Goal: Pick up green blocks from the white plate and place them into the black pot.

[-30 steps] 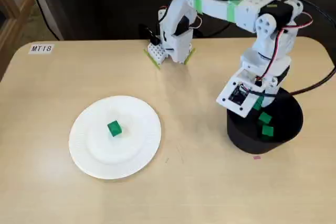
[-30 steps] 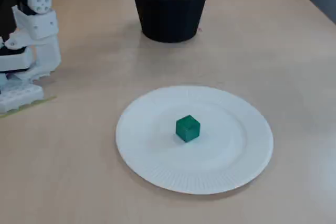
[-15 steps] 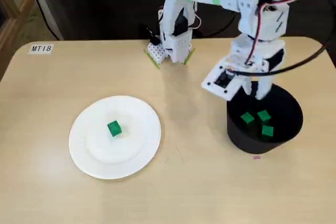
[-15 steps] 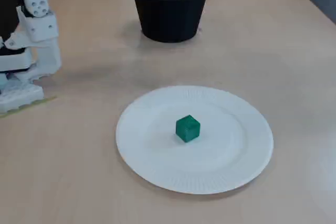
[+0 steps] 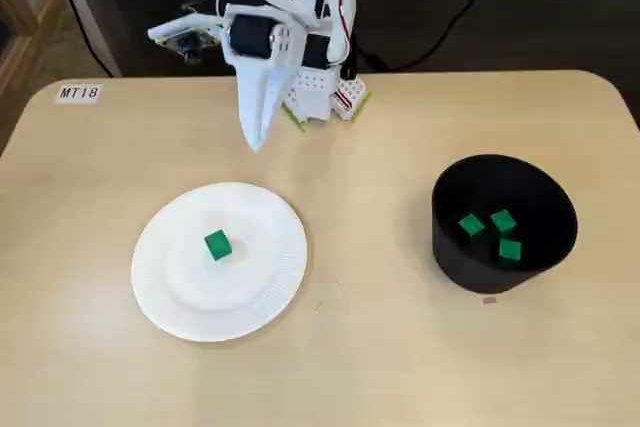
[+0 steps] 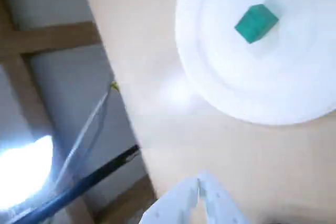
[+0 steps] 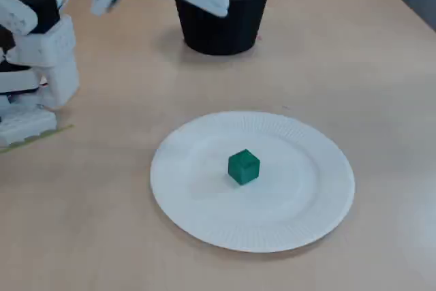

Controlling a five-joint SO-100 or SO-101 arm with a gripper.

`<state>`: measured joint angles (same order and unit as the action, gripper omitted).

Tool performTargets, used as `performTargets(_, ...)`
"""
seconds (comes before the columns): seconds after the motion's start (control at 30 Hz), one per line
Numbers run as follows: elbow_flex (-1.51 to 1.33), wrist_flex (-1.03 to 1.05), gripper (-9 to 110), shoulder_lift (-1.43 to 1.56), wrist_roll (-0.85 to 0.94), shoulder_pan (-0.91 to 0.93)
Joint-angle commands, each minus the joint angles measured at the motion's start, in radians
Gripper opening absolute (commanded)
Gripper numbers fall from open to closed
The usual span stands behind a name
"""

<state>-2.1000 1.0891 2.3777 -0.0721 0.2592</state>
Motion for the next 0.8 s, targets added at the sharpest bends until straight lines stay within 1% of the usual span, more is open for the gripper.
performTargets(0.0, 0.021, -0.02, -2, -0.132, 0.014, -0.005)
performTargets(0.13, 0.127, 0.021, -2, -0.302, 0.055, 0.054)
performTargets(0.23, 0.273, 0.15, -2, -0.5, 0.078, 0.115)
performTargets(0.33, 0.426, 0.284, -2, -0.666, 0.152, 0.16)
performTargets(0.47, 0.46, 0.308, -2, -0.699, 0.149, 0.202)
performTargets(0.57, 0.462, 0.316, -2, -0.721, 0.095, 0.235)
performTargets(0.63, 0.471, 0.336, 11, -0.752, 0.071, 0.241)
performTargets(0.73, 0.471, 0.336, 22, -0.781, 0.043, 0.236)
performTargets(0.77, 0.471, 0.327, 24, -0.788, 0.032, 0.233)
